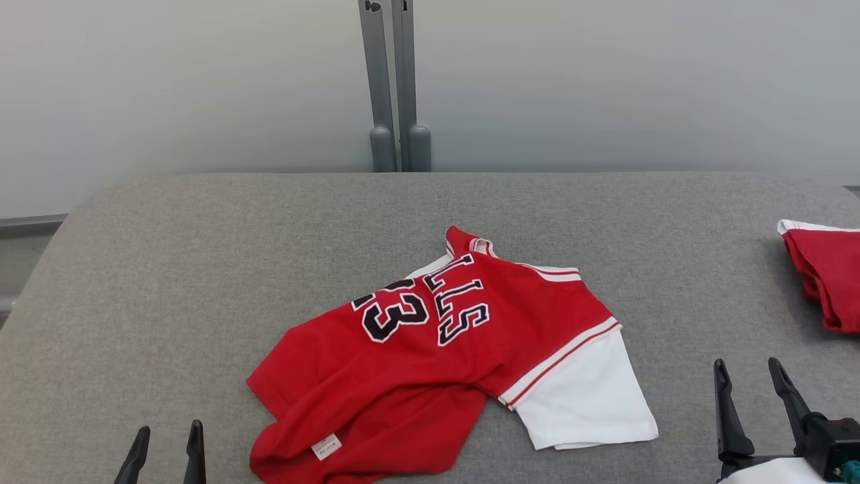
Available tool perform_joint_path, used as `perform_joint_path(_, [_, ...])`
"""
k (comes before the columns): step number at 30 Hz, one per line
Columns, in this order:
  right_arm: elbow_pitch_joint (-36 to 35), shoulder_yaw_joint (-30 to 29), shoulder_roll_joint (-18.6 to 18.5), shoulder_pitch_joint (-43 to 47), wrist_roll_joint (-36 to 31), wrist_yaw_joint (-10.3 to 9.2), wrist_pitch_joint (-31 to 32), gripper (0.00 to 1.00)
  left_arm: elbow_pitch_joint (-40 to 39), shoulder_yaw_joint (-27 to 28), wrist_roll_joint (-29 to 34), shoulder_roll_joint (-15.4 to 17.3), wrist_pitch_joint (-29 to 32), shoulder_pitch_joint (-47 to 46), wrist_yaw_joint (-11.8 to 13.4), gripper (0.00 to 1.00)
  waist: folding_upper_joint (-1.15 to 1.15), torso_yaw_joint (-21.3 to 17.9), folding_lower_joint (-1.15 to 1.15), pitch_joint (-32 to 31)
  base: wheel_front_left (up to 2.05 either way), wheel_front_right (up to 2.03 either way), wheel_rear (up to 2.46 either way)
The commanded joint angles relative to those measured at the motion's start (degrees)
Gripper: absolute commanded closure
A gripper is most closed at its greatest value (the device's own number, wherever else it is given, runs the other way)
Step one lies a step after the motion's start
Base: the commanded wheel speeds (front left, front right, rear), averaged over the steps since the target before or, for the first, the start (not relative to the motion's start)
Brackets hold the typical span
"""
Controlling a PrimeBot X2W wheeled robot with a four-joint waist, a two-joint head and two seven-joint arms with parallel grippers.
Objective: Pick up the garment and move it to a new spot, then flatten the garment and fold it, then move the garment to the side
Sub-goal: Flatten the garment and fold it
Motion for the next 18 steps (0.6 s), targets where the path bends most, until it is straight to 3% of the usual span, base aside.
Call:
perform_joint_path(1, [0.20, 0.21, 0.13, 0.48, -0.61, 0.00, -0.15, 0.00, 0.11, 0.94, 0.81, -0.42, -0.01, 0.44, -0.63, 0.00, 0.00, -0.06, 0.00, -0.18, 0.00, 0.00, 0.00])
perform_joint_path(8, [-0.01, 0.21, 0.46, -0.34, -0.56, 0.00, -0.16, 0.00, 0.93, 3.18, 3.08, -2.43, -0.01, 0.66, -1.66, 0.00, 0.00, -0.93, 0.00, 0.06, 0.00, 0.00, 0.00])
perform_joint_path(13, [-2.52, 2.95, 0.65, -2.48, 0.72, 0.00, -0.16, 0.00, 3.41, 1.64, 2.00, -2.49, 0.39, 1.49, -1.74, 0.00, 0.00, -1.29, 0.00, 0.54, 0.00, 0.00, 0.00])
perform_joint_path(16, [-0.38, 7.71, -0.22, -3.66, 0.18, 0.01, 2.18, 0.00, 3.99, -0.14, -0.79, -1.60, 5.78, 1.55, -1.75, 0.00, 0.00, -1.23, 0.00, 0.99, 0.00, 0.00, 0.00])
perform_joint_path(18, [1.43, 10.85, -2.34, -5.26, -1.35, -0.03, 7.63, 0.00, 3.35, -1.91, -1.88, -1.03, 10.70, 1.34, -1.76, 0.00, 0.00, -0.50, 0.00, 1.32, 0.00, 0.00, 0.00])
